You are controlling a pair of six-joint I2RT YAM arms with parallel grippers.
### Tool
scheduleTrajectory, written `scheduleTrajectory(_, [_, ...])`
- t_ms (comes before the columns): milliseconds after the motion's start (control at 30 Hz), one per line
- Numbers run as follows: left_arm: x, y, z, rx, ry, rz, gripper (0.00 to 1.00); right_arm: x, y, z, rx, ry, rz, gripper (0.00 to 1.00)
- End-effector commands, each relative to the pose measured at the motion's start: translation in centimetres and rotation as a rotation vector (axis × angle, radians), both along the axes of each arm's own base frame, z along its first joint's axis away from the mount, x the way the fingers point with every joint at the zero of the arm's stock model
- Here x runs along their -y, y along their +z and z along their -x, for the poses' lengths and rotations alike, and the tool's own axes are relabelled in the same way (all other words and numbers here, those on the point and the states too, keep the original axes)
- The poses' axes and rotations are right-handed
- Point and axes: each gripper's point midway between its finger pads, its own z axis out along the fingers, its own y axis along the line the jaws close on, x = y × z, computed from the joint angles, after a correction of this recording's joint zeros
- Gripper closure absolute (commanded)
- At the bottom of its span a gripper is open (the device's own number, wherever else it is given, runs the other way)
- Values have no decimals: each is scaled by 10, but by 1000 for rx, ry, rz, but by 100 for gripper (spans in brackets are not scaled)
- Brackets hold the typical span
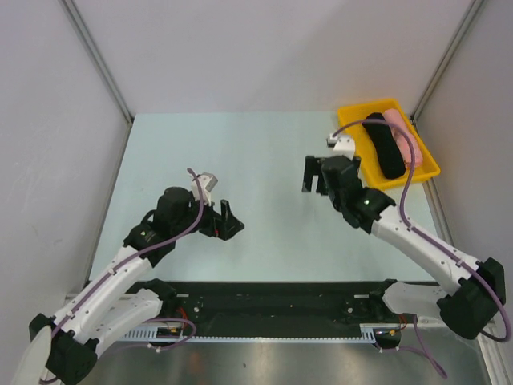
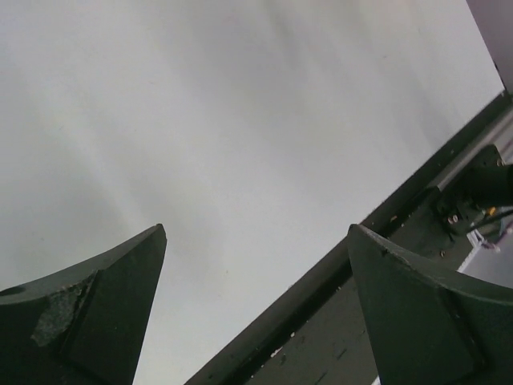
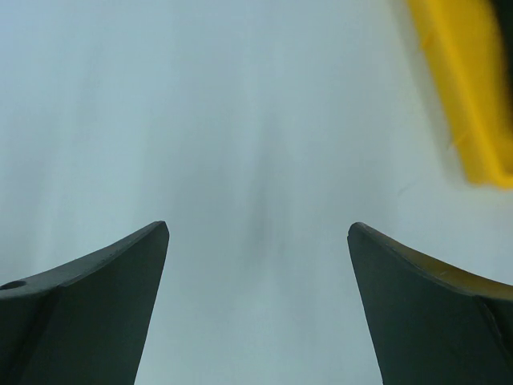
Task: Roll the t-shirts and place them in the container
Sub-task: Reset both arms
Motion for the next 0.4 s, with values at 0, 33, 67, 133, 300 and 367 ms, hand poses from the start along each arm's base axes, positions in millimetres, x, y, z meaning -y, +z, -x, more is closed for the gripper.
scheduleTrajectory(0, [-16,-1,-17,36,193,46,0,-19,-33,52,-69,38,-124,0])
scheduleTrajectory(33, [-16,0,-19,41,209,63,0,-15,-42,63,-82,50,-130,0])
scheduleTrajectory(67, [-18,0,-21,35,233,70,0,-14,-44,68,-83,55,-139,0])
scheduleTrajectory(133, [-22,-5,-23,28,266,64,0,-13,-46,78,-78,86,-177,0])
scheduleTrajectory(300, [-21,5,-24,50,273,95,0,-10,-46,85,-58,110,-185,0])
scheduleTrajectory(367, [-26,11,-29,59,321,104,0,-11,-44,84,-49,121,-183,0])
